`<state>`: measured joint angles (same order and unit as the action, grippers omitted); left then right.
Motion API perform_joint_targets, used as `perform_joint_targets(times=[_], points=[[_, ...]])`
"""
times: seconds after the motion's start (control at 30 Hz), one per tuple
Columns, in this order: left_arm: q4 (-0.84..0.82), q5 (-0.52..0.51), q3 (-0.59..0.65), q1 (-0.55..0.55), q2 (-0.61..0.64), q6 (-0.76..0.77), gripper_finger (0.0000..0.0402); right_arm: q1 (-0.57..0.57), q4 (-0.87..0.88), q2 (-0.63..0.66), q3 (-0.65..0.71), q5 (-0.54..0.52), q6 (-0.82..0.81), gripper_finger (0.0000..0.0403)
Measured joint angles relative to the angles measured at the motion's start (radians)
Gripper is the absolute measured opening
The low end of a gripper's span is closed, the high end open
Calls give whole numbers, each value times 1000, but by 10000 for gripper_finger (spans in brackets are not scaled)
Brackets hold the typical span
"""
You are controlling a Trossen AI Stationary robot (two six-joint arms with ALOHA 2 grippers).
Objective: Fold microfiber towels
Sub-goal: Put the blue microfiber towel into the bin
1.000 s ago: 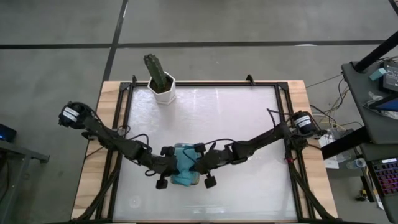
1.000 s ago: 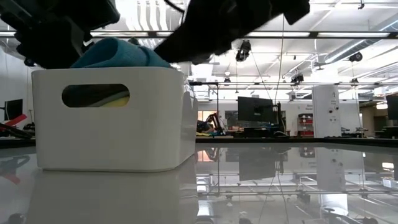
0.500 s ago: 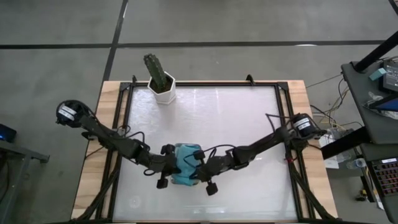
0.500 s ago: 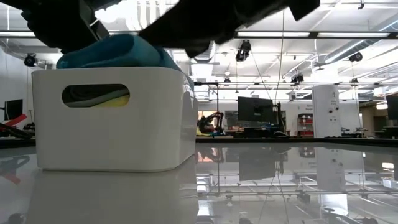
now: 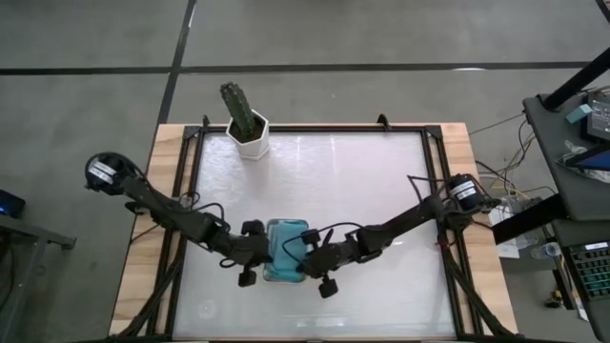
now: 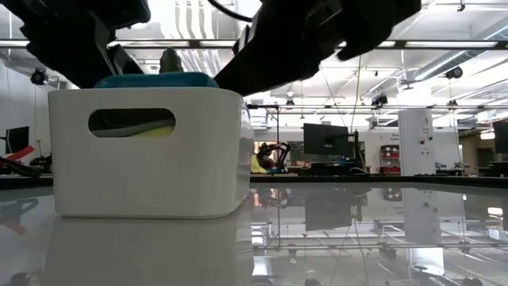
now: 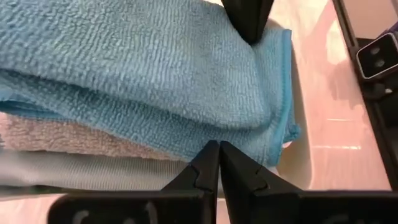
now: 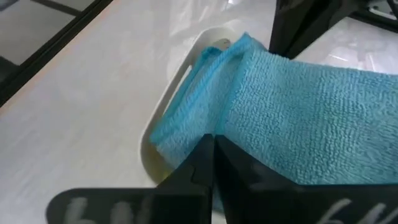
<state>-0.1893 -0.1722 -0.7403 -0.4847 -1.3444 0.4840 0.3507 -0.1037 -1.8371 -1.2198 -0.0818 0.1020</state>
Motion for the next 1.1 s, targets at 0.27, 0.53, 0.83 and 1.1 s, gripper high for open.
perform_joint_targets(times=[0.27, 0.53, 0.83, 1.1], points=[[-46, -8, -8, -1, 90, -51, 1, 4, 91, 71, 1, -2, -10, 8], [87, -322, 16, 6, 145, -274, 1, -14, 185, 131, 2, -282, 56, 8], [190, -412, 40, 81, -7, -280, 1, -120, -55, 79, 104, -240, 124, 8], [118, -427, 16, 86, 1, -285, 1, -126, -101, 127, 147, -225, 137, 8]])
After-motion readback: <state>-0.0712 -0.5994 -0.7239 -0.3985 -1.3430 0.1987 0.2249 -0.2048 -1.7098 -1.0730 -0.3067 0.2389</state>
